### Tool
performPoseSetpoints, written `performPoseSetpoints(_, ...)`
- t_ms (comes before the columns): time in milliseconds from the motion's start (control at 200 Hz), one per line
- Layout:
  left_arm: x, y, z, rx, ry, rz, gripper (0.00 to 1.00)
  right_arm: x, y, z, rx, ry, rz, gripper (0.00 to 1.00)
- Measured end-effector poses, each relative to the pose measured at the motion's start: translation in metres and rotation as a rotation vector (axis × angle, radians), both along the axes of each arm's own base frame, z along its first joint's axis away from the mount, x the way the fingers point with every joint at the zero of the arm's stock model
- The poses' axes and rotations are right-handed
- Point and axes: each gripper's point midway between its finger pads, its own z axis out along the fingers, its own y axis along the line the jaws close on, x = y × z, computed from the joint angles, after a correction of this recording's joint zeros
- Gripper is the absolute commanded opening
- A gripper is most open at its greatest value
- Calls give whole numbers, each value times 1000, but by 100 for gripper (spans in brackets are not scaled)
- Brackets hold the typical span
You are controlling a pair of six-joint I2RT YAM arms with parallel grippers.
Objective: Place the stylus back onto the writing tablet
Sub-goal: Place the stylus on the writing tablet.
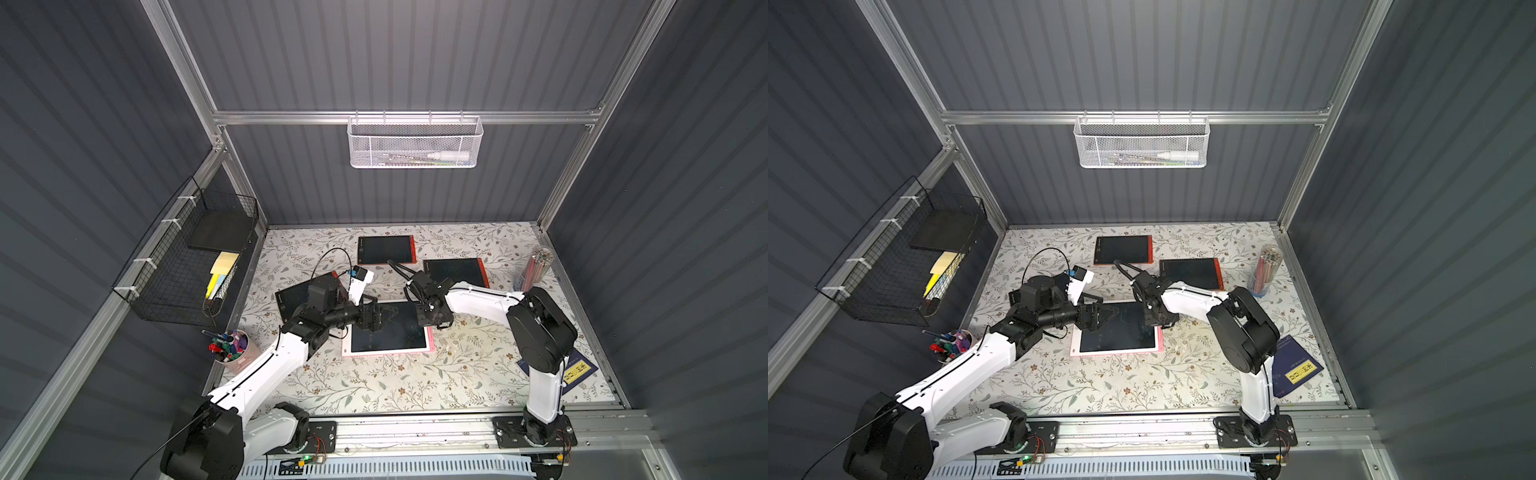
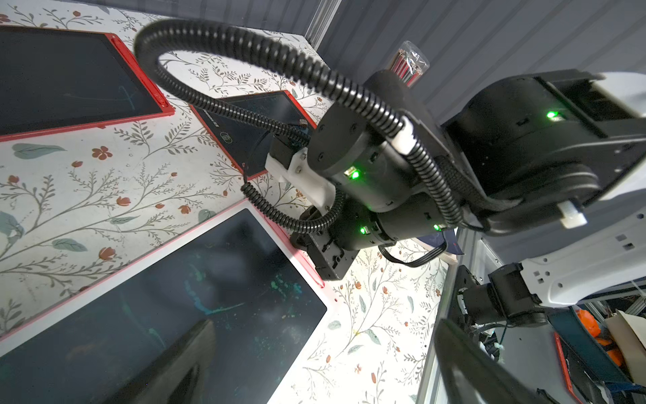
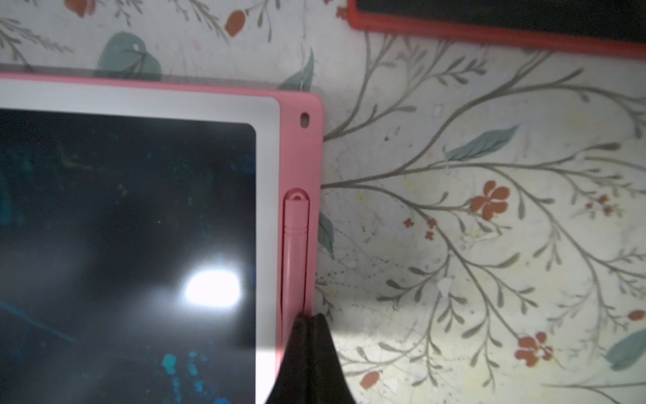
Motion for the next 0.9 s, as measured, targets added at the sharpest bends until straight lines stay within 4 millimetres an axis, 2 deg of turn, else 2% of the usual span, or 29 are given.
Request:
performPoseSetpoints(255, 0, 0, 0, 0, 0, 0, 99, 2, 1, 2, -7, -14, 1, 0)
performPoseSetpoints(630, 0, 0, 0, 1, -1, 3, 99, 11, 4, 5, 86, 7, -23, 11)
performPoseSetpoints(900, 0, 0, 0, 1, -1, 3, 99, 14, 11, 4, 107, 14, -17, 11)
